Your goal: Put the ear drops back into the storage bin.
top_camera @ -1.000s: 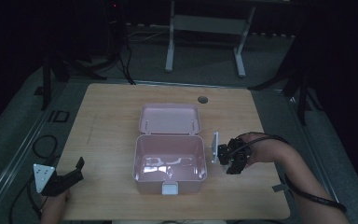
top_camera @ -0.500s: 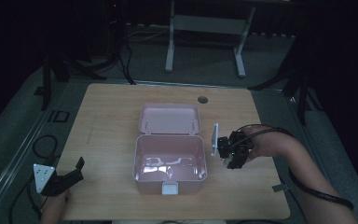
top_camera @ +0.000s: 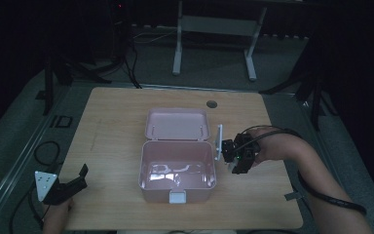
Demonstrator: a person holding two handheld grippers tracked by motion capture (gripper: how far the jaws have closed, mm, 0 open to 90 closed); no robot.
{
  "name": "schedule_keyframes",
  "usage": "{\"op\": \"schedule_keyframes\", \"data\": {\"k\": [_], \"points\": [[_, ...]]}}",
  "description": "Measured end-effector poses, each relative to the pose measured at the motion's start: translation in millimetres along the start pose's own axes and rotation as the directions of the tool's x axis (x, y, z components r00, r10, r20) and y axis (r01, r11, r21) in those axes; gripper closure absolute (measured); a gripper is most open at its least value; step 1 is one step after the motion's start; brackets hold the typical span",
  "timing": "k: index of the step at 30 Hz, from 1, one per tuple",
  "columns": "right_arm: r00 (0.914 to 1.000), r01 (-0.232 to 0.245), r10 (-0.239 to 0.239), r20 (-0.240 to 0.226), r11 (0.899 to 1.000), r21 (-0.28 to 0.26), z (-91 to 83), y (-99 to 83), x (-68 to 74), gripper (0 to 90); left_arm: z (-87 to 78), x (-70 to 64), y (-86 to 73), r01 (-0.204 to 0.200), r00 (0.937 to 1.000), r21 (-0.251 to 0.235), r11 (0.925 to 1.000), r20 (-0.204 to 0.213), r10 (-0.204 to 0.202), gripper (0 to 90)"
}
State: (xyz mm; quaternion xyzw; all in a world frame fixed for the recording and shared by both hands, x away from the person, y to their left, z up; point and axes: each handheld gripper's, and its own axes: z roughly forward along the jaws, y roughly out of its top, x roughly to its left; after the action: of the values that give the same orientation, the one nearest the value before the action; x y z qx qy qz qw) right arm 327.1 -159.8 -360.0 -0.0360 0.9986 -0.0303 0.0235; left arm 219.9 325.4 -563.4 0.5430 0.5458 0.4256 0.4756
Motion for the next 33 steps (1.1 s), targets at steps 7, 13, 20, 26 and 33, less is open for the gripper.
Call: {"op": "schedule_keyframes", "data": {"k": [7, 13, 20, 26, 33], "points": [[0.9996, 0.028, -0.028, 0.007, 1.0, -0.007, -7.9, 16.3, -2.2, 59.8, -0.1, -0.1, -0.1, 0.0, 1.0, -0.001, 1.0, 0.001, 0.0, 0.5], [0.9986, 0.052, -0.052, 0.004, 0.999, -0.011, -10.2, 29.6, -3.5, 59.8, -0.2, -0.2, -0.1, -0.003, 1.0, -0.002, 1.0, 0.002, 0.003, 0.5], [0.997, 0.077, -0.077, 0.002, 0.997, -0.014, -10.5, 43.1, -4.6, 59.8, -0.3, -0.2, -0.1, -0.005, 1.0, -0.001, 1.0, 0.002, 0.005, 0.5], [0.9937, 0.112, -0.112, -0.002, 0.994, -0.013, -8.0, 59.3, -5.2, 59.8, -0.3, -0.3, -0.1, -0.005, 1.0, -0.001, 1.0, 0.002, 0.005, 0.5], [0.99, 0.141, -0.141, -0.008, 0.99, -0.013, -4.8, 72.2, -4.7, 59.8, -0.2, -0.1, -0.1, -0.003, 1.0, -0.002, 1.0, 0.003, 0.003, 0.5]]}}
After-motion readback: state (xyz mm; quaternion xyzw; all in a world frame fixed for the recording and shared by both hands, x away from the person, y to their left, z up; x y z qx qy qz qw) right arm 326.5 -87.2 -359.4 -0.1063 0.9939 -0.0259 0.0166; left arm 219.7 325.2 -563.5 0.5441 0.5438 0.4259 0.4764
